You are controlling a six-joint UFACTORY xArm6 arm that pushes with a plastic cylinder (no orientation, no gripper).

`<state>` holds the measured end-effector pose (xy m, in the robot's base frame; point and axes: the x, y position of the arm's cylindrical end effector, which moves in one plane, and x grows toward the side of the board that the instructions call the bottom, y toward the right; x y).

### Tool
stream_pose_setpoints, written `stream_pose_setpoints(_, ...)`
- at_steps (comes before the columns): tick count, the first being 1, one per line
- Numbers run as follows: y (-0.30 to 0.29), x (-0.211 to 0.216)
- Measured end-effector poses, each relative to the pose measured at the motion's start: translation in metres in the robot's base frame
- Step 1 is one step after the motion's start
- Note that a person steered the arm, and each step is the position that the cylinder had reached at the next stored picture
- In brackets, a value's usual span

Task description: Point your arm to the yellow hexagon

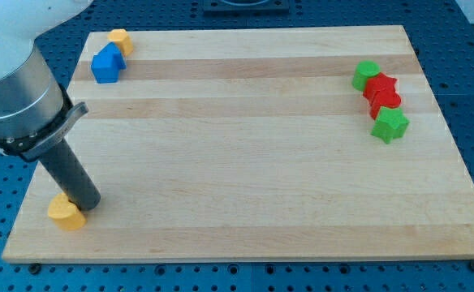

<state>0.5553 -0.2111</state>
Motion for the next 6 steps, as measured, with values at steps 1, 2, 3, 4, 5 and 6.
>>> stream_pose_setpoints(1, 0.000, 0.001)
stream_pose_setpoints(2, -0.001, 0.001)
stream_pose_setpoints(3, 0.025, 0.001)
stream_pose_setpoints(4, 0.048, 0.014)
stream_pose_setpoints(5, 0.049, 0.042)
stream_pose_setpoints(6, 0.033, 0.061)
